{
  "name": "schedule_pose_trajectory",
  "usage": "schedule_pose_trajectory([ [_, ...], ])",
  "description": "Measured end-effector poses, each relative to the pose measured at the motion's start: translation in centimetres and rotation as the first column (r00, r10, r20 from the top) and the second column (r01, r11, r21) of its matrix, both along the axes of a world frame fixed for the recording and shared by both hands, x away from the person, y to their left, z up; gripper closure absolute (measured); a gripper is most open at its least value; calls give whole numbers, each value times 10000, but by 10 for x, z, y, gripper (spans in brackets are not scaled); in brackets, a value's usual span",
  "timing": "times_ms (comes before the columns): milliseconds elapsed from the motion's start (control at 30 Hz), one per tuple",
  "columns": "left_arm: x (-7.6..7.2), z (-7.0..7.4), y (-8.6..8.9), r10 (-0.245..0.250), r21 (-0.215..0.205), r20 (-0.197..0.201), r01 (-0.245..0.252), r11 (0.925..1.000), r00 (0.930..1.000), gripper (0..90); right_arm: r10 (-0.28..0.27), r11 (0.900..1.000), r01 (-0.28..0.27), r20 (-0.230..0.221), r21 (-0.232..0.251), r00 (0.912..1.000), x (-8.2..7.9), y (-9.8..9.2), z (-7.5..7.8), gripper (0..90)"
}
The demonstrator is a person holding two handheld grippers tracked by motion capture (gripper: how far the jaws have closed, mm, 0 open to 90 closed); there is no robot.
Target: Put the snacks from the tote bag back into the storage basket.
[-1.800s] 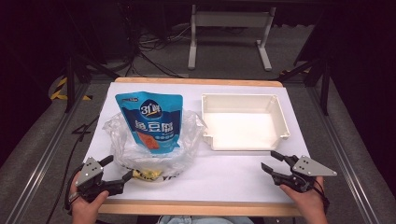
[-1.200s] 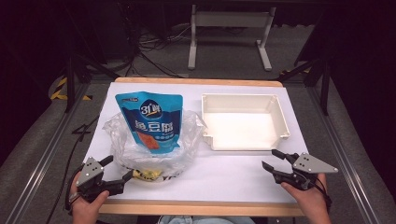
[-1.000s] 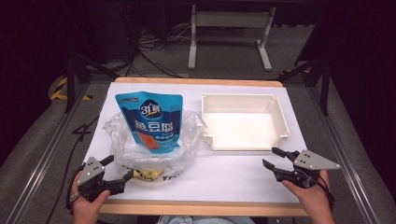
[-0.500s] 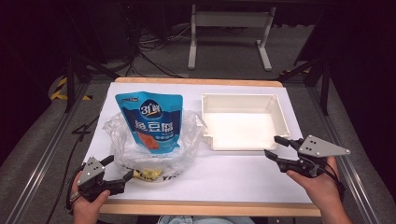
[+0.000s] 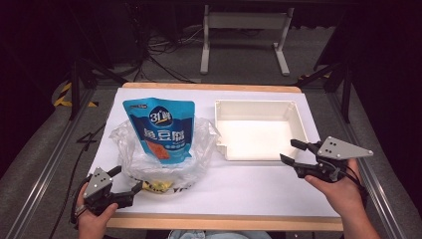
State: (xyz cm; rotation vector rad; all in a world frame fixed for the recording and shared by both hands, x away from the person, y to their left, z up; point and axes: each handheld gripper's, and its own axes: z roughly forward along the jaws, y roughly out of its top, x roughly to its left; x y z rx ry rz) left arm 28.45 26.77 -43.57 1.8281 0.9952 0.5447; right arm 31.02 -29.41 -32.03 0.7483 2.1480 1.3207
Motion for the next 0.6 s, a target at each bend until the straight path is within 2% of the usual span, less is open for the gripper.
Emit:
schedule_pose_trajectory([
  [167, 0, 0, 0, -9, 1, 17, 9, 10000, 10000, 112, 303, 9995, -304, 215, 74, 9993, 7, 10, 4, 404],
  [433, -1, 0, 1, 7, -54, -1, -7, 10000, 10000, 112, 979, 9952, -979, 60, -68, 9952, 24, 37, 13, 387],
  [600, -1, 0, 0, -33, -17, 3, 33, 10000, 10000, 112, 1392, 9902, -1390, 168, -132, 9901, 33, 55, 20, 377],
])
